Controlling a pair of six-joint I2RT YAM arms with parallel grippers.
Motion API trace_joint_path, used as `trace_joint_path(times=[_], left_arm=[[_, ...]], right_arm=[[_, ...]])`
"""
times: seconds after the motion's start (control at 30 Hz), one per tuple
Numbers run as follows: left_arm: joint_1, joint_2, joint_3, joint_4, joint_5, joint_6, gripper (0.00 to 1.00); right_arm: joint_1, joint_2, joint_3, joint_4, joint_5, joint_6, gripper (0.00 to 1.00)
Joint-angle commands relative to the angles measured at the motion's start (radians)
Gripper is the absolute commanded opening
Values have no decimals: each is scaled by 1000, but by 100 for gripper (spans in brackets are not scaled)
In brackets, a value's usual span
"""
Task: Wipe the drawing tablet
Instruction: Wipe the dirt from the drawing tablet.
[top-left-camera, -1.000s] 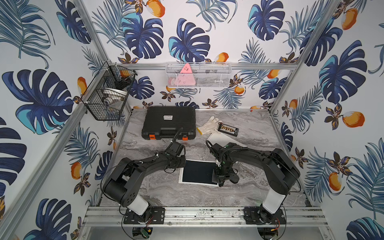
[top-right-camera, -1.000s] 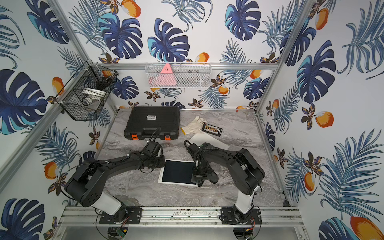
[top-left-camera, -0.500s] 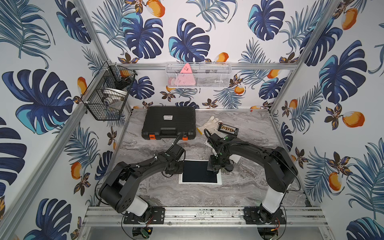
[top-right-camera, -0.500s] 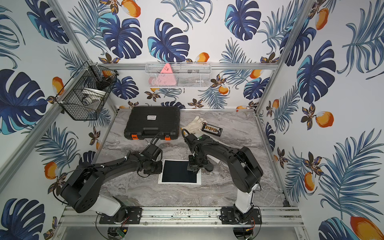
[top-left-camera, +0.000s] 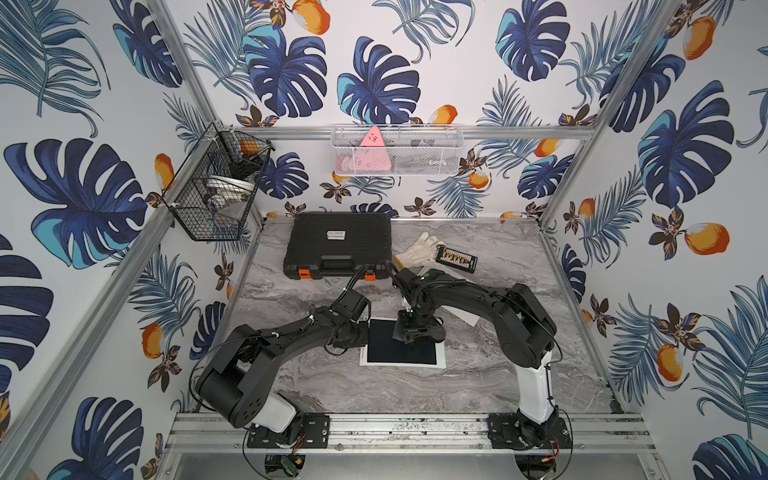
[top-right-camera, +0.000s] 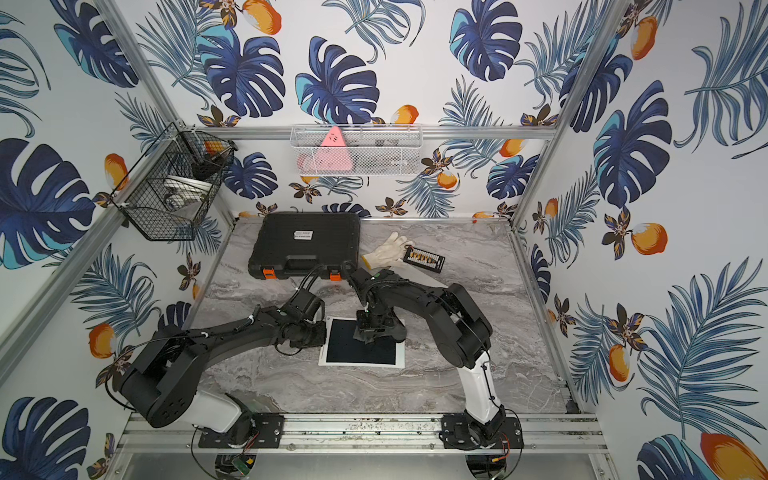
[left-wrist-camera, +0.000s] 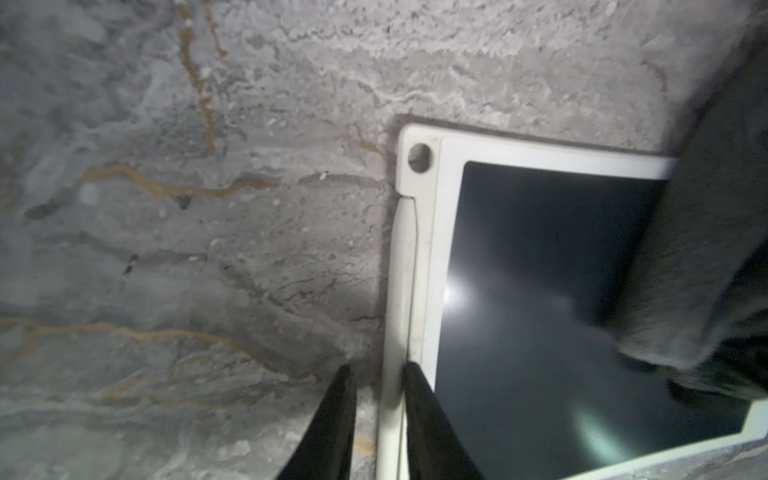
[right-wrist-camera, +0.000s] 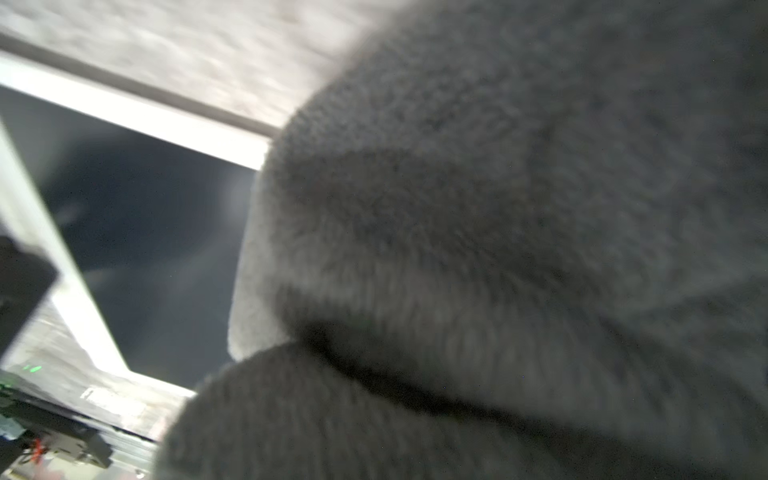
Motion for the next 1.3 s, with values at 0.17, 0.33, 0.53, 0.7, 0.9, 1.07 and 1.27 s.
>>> trace_joint_path(times=[0.17,0.33,0.53,0.7,0.9,1.07,1.27], left_arm=[[-4,65,-75,-189,8,-24,26],[-3,61,-82,-191,0,-36,24],[-3,49,-84,-203,-20,-45,21],[-3,63,-78,-218,-36,-50,17],[-13,92,-58,-242,-71,-61,14],[-25,109,-41,-253,-86,-61,13],[-31,110,-33,-260,-88,-58,12]], right_arm=[[41,161,201,71,-170,70,0],[40,252,315,57,-208,93,0],[35,289,332,42,-178,114,0],[14,288,319,-16,-113,112,0],[-24,158,185,-39,-79,63,0],[-52,33,0,-47,-33,22,0],[-131,-156,-241,-14,21,14,0]])
